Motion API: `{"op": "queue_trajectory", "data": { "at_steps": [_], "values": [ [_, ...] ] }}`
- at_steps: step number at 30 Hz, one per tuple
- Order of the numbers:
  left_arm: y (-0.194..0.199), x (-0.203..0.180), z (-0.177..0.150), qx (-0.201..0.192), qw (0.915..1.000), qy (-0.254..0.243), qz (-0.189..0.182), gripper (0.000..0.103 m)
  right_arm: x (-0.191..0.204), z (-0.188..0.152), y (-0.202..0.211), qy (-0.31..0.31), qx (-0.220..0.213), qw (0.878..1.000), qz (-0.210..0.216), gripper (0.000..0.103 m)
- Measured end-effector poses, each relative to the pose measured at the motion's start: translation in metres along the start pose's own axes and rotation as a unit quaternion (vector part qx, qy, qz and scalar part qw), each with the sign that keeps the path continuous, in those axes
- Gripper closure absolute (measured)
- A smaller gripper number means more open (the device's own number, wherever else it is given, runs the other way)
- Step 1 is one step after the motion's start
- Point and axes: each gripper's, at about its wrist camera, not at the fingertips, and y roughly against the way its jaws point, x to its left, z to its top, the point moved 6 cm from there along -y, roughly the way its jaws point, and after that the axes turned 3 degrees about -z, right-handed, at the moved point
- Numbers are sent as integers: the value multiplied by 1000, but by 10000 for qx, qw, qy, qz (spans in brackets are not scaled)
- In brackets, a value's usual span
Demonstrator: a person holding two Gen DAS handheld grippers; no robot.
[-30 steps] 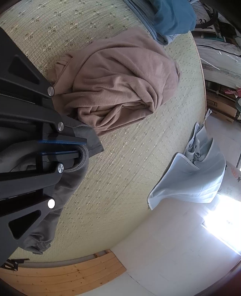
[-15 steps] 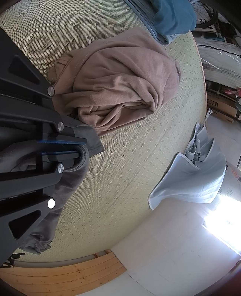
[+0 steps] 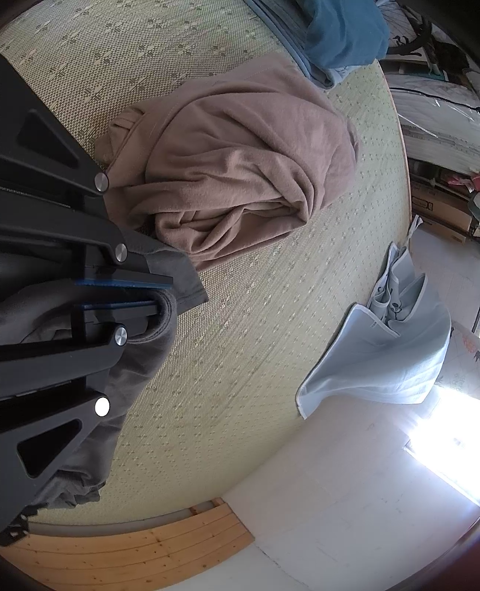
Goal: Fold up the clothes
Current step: 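Lift the grey shirt high with both grippers, shaking it out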
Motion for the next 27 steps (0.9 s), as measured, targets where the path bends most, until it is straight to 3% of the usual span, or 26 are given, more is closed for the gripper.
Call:
{"op": "queue_trajectory", "data": {
  "at_steps": [5, 11, 15, 21, 27],
  "values": [
    [0, -1, 1, -22, 10000, -84, 6, 98, -44, -9, -6, -1332, 264, 9903, 292, 99],
    [7, -2, 2, -121, 9998, -183, 9, 98, -102, -24, -4, -2706, 348, 9614, 349, 99],
    [18, -8, 5, -274, 9991, -291, -106, 98, -142, -37, 2, -3517, 330, 9353, 223, 99],
    [49, -30, 12, -669, 9942, -788, -290, 98, -188, -44, 18, -4313, 185, 9019, 119, 99],
    [114, -58, 12, -1335, 9783, -1548, -345, 99, -214, -40, 47, -4620, 86, 8868, -64, 99]
  ]
}}
